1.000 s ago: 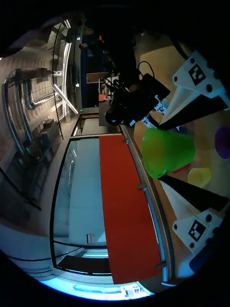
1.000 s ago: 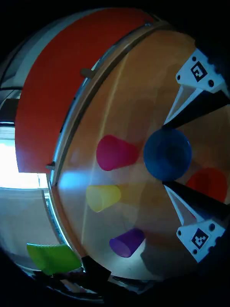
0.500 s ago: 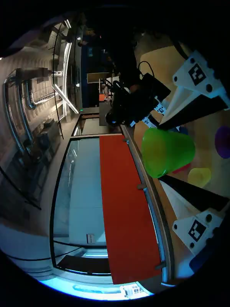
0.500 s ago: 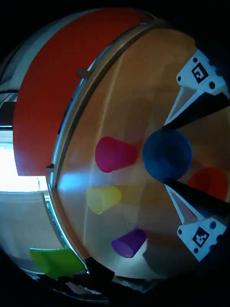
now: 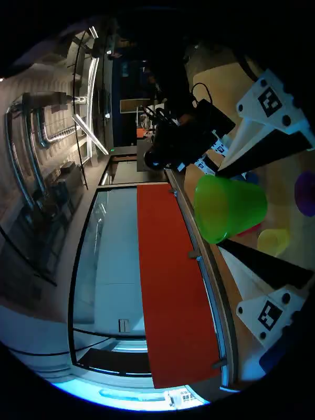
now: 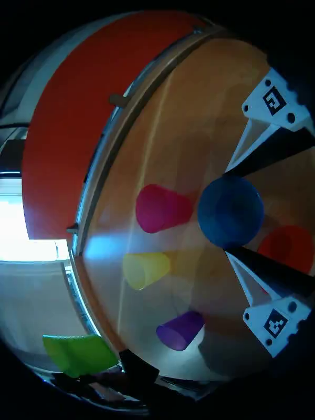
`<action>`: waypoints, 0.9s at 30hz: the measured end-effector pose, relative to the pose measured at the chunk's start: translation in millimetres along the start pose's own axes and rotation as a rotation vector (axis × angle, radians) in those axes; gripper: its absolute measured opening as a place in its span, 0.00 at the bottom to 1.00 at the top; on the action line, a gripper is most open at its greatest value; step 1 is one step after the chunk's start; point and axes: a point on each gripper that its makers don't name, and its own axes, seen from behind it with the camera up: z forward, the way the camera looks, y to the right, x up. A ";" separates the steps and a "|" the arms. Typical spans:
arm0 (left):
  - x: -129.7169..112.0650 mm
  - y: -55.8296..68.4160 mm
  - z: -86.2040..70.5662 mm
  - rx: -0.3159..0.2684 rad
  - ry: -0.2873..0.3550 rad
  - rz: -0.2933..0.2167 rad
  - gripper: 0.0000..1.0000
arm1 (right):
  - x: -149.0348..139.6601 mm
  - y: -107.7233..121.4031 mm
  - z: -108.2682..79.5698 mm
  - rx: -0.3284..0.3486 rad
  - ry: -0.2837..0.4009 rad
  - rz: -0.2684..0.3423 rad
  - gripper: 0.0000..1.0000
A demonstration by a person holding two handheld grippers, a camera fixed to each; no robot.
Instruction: Pour water
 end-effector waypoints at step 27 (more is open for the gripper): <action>10.5 2.2 -0.6 0.007 0.016 0.005 0.85 | 39.3 -2.3 -18.2 -0.012 0.192 0.039 0.92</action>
